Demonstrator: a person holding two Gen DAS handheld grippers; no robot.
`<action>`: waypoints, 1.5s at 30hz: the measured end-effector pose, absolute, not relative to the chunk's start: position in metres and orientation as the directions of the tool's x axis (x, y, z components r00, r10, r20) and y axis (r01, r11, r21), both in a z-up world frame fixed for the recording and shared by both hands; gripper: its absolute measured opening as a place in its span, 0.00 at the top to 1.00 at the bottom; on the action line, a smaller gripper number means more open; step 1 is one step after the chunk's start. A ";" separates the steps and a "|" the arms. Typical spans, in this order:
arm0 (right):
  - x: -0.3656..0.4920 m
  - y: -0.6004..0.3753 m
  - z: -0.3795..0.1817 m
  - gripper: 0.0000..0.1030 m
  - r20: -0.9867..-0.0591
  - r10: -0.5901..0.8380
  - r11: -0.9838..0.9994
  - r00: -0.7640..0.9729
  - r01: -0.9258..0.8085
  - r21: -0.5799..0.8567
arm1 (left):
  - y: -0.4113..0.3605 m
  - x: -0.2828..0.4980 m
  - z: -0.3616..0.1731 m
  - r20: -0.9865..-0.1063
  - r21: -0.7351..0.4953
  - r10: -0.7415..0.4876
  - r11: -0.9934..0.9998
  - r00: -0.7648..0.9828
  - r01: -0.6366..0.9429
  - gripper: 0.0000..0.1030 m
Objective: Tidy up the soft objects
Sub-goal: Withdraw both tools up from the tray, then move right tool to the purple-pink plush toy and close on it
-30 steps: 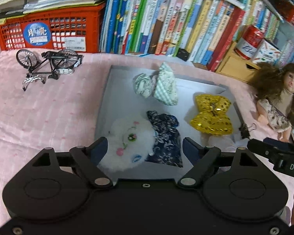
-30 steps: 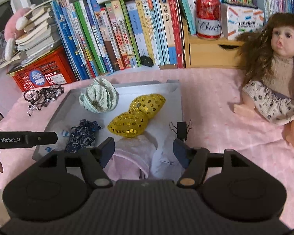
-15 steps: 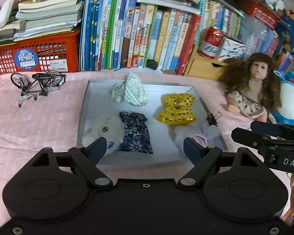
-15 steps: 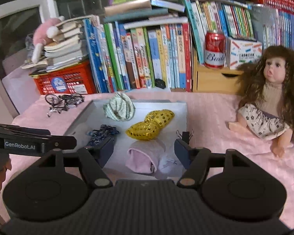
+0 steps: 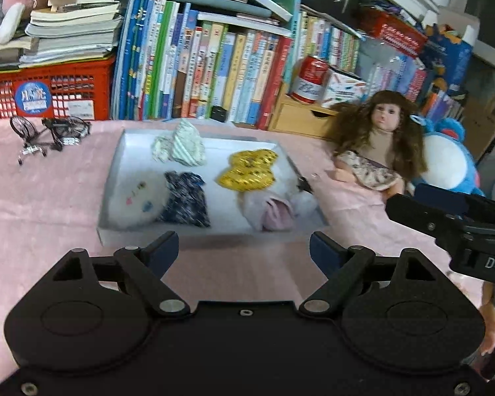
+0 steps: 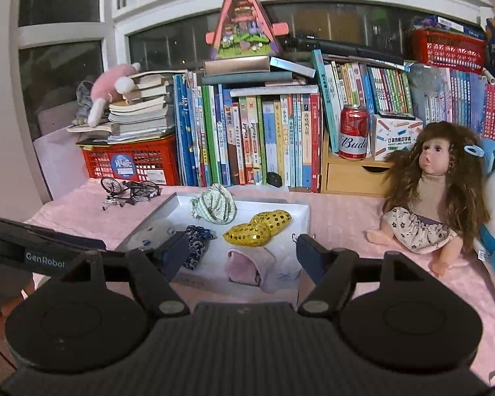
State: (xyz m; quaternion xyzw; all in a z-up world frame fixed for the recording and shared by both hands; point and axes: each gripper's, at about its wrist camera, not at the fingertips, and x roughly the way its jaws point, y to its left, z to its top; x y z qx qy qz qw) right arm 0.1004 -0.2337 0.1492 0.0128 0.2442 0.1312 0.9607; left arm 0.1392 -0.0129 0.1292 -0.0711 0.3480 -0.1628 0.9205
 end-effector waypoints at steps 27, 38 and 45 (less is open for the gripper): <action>0.006 -0.267 0.101 0.20 -0.380 0.175 0.984 0.908 -0.177 0.030 | -0.047 0.022 0.071 -0.468 -0.163 -0.357 0.934 0.808 0.318 0.14; -0.010 -0.287 0.083 0.20 -0.388 0.144 0.989 0.910 -0.125 0.074 | -0.062 -0.001 0.051 -0.443 -0.119 -0.355 0.933 0.823 0.339 0.14; -0.016 -0.298 0.075 0.20 -0.393 0.121 0.992 0.912 -0.096 0.083 | -0.073 -0.013 0.040 -0.438 -0.106 -0.371 0.926 0.819 0.362 0.14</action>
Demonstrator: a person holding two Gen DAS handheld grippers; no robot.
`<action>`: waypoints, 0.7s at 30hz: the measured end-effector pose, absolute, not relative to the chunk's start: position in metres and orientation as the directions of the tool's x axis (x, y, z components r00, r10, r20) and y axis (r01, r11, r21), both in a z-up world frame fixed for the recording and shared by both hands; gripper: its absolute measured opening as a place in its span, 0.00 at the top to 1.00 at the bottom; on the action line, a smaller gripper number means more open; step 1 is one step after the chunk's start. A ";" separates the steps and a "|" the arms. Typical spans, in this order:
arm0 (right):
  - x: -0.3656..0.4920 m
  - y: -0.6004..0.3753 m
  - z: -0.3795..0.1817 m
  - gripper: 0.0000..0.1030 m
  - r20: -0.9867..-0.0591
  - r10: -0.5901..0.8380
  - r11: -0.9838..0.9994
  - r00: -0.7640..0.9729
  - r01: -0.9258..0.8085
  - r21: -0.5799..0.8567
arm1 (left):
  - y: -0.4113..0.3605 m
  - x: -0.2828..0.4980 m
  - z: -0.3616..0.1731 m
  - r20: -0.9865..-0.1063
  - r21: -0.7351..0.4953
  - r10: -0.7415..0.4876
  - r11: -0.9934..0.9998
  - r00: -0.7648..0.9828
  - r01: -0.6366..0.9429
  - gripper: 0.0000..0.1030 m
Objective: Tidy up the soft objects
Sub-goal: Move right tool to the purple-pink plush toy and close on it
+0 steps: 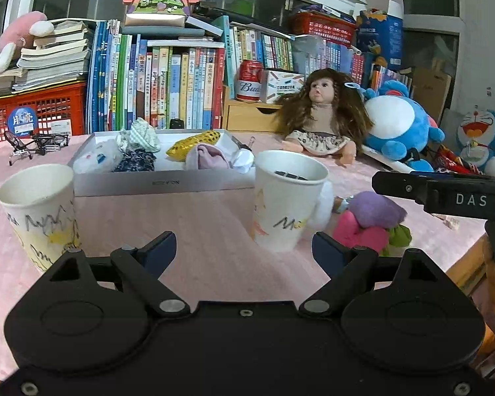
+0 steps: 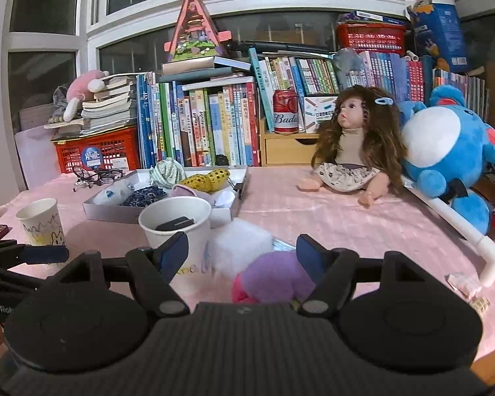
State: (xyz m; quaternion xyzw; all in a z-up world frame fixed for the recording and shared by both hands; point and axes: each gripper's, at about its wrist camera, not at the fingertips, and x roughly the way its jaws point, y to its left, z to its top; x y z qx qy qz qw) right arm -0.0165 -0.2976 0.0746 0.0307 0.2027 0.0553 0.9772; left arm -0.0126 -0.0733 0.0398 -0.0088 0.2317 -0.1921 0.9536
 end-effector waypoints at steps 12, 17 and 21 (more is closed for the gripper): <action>-0.022 -0.318 0.065 0.24 -0.412 0.089 0.993 0.907 -0.048 0.107 | -0.093 -0.034 0.030 -0.421 -0.051 -0.420 0.896 0.804 0.441 0.32; -0.022 -0.327 0.062 0.27 -0.418 0.073 0.992 0.905 -0.021 0.128 | -0.104 -0.038 0.029 -0.422 -0.045 -0.447 0.879 0.789 0.474 0.40; -0.022 -0.332 0.060 0.28 -0.432 0.054 0.992 0.900 0.001 0.126 | -0.114 -0.037 0.026 -0.437 -0.054 -0.470 0.865 0.767 0.499 0.49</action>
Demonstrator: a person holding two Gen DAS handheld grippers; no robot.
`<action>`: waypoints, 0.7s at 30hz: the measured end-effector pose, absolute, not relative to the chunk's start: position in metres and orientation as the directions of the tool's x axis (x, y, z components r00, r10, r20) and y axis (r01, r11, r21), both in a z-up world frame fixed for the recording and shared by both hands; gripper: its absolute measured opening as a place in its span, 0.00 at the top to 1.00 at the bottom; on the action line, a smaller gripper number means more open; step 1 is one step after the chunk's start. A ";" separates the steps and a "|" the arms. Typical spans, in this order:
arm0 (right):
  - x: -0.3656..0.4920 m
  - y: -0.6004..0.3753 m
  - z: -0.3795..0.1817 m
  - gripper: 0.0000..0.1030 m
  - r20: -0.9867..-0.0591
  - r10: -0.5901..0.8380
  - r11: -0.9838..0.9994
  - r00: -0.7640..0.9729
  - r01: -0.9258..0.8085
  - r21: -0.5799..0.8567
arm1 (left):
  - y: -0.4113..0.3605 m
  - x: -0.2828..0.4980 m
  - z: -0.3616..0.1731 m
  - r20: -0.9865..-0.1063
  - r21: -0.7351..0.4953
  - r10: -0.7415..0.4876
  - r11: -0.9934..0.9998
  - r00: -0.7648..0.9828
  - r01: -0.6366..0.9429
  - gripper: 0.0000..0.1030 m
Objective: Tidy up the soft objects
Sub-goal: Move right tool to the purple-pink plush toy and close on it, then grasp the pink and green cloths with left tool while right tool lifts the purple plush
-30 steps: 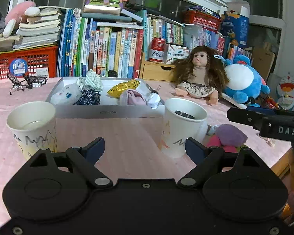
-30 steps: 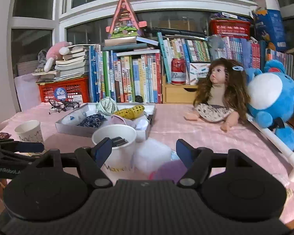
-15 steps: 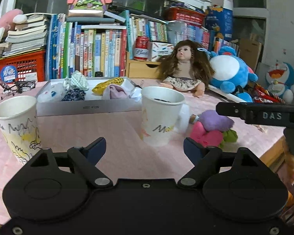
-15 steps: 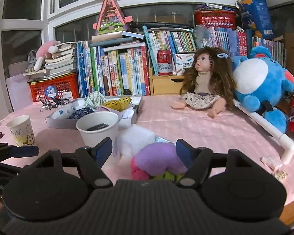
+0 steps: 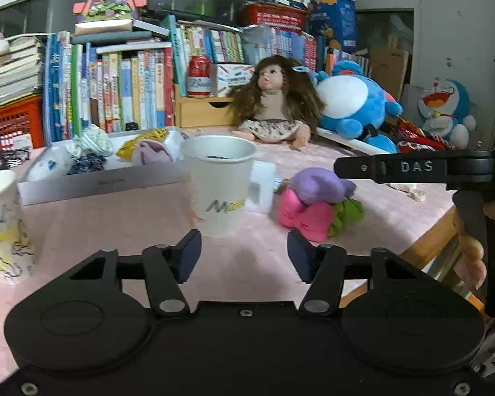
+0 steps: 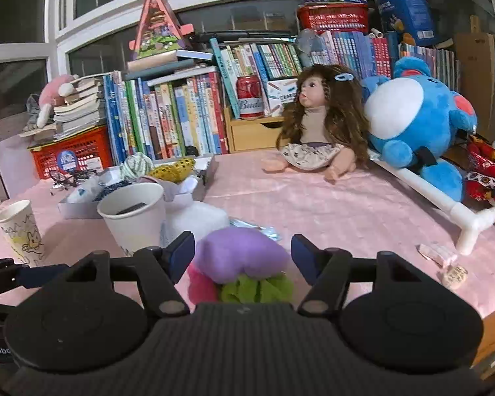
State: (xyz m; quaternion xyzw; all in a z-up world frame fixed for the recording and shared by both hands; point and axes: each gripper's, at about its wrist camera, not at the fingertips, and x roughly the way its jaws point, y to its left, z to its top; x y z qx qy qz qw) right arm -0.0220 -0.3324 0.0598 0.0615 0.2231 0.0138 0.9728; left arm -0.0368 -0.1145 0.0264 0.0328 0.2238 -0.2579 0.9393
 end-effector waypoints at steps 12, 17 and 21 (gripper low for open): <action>0.020 -0.373 0.054 0.23 -0.569 0.223 0.943 0.792 -0.026 0.333 | -0.168 -0.022 0.012 -0.453 -0.085 -0.528 0.828 0.718 0.554 0.49; 0.044 -0.376 0.050 0.19 -0.617 0.287 0.926 0.733 -0.047 0.375 | -0.190 -0.010 0.005 -0.463 -0.094 -0.533 0.824 0.708 0.559 0.43; 0.059 -0.376 0.046 0.19 -0.639 0.315 0.918 0.701 -0.054 0.394 | -0.202 0.000 0.000 -0.472 -0.096 -0.518 0.834 0.713 0.543 0.43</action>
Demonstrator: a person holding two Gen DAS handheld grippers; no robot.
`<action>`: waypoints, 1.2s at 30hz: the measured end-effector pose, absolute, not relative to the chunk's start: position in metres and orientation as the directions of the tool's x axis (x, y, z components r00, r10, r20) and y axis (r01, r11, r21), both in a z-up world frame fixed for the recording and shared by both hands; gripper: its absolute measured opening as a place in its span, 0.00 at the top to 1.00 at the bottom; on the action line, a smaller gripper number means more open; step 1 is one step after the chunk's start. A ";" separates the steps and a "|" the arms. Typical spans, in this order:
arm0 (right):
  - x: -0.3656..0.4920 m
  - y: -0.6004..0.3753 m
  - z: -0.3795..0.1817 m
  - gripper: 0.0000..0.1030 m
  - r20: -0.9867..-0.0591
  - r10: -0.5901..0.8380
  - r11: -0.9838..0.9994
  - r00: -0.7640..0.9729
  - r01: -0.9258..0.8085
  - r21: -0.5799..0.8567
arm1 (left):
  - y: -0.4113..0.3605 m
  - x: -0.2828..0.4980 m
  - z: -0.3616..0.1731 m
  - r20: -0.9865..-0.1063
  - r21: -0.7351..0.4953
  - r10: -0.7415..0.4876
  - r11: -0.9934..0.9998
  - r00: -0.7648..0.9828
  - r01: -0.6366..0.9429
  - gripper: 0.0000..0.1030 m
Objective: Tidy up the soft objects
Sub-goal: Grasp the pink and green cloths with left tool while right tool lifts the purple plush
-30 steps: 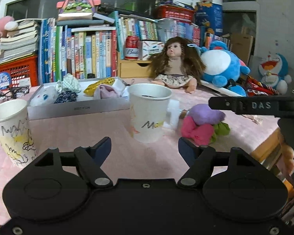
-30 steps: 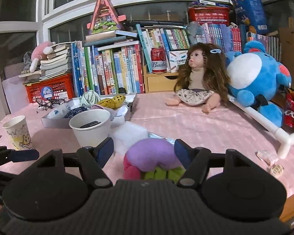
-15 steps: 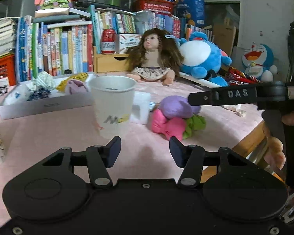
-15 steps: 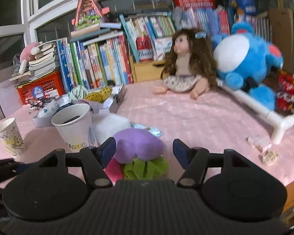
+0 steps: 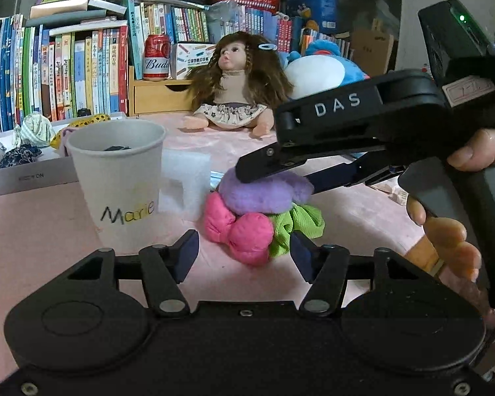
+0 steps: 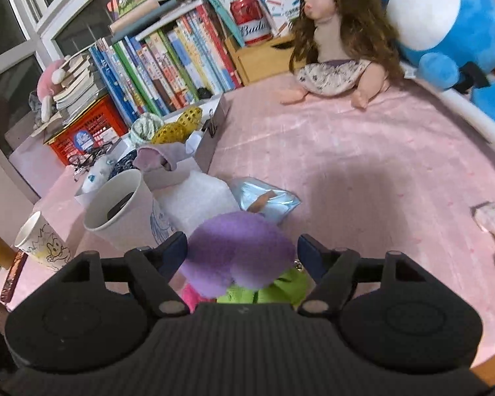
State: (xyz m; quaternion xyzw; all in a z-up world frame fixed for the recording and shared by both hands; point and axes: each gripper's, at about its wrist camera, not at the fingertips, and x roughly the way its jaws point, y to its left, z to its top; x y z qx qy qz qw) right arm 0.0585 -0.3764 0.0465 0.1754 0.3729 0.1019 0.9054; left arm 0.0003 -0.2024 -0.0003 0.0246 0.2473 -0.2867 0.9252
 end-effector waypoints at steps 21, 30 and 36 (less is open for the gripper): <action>0.071 -0.388 0.038 0.31 -0.638 0.386 0.873 0.667 -0.040 0.486 | -0.219 0.034 -0.009 -0.473 -0.210 -0.527 0.846 0.707 0.490 0.31; 0.071 -0.393 0.035 0.33 -0.635 0.390 0.859 0.667 -0.016 0.511 | -0.222 0.038 -0.011 -0.471 -0.242 -0.530 0.846 0.706 0.474 0.28; 0.072 -0.394 0.034 0.33 -0.637 0.388 0.852 0.666 0.004 0.524 | -0.225 0.041 -0.011 -0.476 -0.243 -0.530 0.846 0.702 0.474 0.33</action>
